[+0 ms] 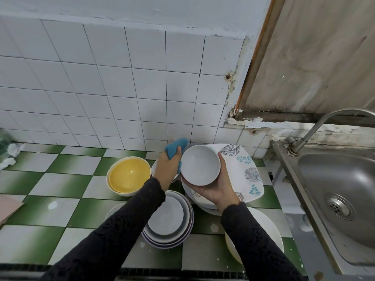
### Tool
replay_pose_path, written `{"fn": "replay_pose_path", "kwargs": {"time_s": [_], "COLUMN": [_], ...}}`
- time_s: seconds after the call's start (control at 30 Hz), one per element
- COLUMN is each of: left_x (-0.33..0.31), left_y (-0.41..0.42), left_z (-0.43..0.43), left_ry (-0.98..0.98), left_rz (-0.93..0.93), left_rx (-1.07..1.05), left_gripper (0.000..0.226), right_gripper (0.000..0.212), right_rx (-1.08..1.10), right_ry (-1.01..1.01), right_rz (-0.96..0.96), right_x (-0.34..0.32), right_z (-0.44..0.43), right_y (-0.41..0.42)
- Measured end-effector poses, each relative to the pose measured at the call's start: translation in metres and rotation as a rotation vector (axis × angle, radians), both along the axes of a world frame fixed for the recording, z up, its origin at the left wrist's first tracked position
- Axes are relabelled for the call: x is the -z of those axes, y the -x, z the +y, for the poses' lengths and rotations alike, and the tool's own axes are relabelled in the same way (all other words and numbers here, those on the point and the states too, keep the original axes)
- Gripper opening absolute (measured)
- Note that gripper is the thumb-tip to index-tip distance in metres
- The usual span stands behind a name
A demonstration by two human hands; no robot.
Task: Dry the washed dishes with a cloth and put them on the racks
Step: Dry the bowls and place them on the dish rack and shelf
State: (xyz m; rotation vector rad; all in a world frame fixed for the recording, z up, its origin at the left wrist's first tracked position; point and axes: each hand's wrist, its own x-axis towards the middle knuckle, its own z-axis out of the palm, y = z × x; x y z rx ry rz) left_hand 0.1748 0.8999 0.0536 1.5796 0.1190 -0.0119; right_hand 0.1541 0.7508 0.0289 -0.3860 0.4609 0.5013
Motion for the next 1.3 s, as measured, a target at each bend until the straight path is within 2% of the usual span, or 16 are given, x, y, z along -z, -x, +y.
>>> {"fn": "replay_pose_path", "kwargs": {"time_s": [0.07, 0.13, 0.2, 0.27, 0.33, 0.43, 0.57, 0.67, 0.77, 0.87, 1.03, 1.13, 1.3], "left_x": [0.002, 0.006, 0.015, 0.020, 0.024, 0.026, 0.024, 0.024, 0.025, 0.024, 0.010, 0.000, -0.013], "left_y": [0.003, 0.007, 0.008, 0.009, 0.007, 0.005, 0.009, 0.016, 0.023, 0.021, 0.022, 0.022, 0.014], "left_z": [-0.008, -0.014, -0.020, -0.026, -0.030, -0.030, -0.032, -0.038, -0.042, -0.037, -0.026, -0.019, -0.006], "left_ry": [-0.062, -0.258, -0.442, -0.528, -0.596, -0.582, -0.520, -0.492, -0.444, -0.437, -0.486, -0.511, -0.438], "left_rz": [-0.159, -0.324, -0.417, -0.364, -0.291, -0.242, -0.227, -0.208, -0.113, -0.057, 0.025, 0.009, 0.009], "left_rx": [-0.226, -0.325, -0.236, -0.059, 0.035, 0.080, 0.104, 0.155, 0.220, 0.331, 0.531, 0.574, 0.638], "left_gripper": [0.055, 0.064, 0.075, 0.083, 0.081, 0.070, 0.070, 0.073, 0.073, 0.064, 0.035, 0.017, 0.017], "right_gripper": [0.083, 0.087, 0.085, 0.084, 0.082, 0.076, 0.071, 0.070, 0.070, 0.059, 0.052, 0.061, 0.054], "right_rx": [0.038, 0.043, 0.017, -0.026, -0.039, -0.023, 0.000, 0.089, 0.174, 0.239, 0.139, 0.114, 0.083], "right_ry": [-0.006, -0.007, -0.013, -0.040, -0.050, 0.011, 0.057, 0.109, 0.190, 0.229, 0.198, 0.171, 0.144], "right_rz": [0.012, 0.018, 0.024, 0.014, 0.005, -0.014, -0.004, -0.005, -0.017, -0.032, -0.024, -0.031, -0.028], "right_x": [0.000, -0.005, -0.010, -0.014, -0.013, -0.013, -0.017, -0.013, -0.006, -0.002, -0.010, -0.009, -0.009], "right_z": [0.003, 0.010, 0.018, 0.026, 0.029, 0.026, 0.024, 0.029, 0.030, 0.027, 0.016, 0.009, 0.005], "right_y": [-0.002, -0.001, 0.000, 0.003, 0.004, 0.003, 0.004, 0.001, -0.003, -0.005, -0.004, -0.004, 0.000]}}
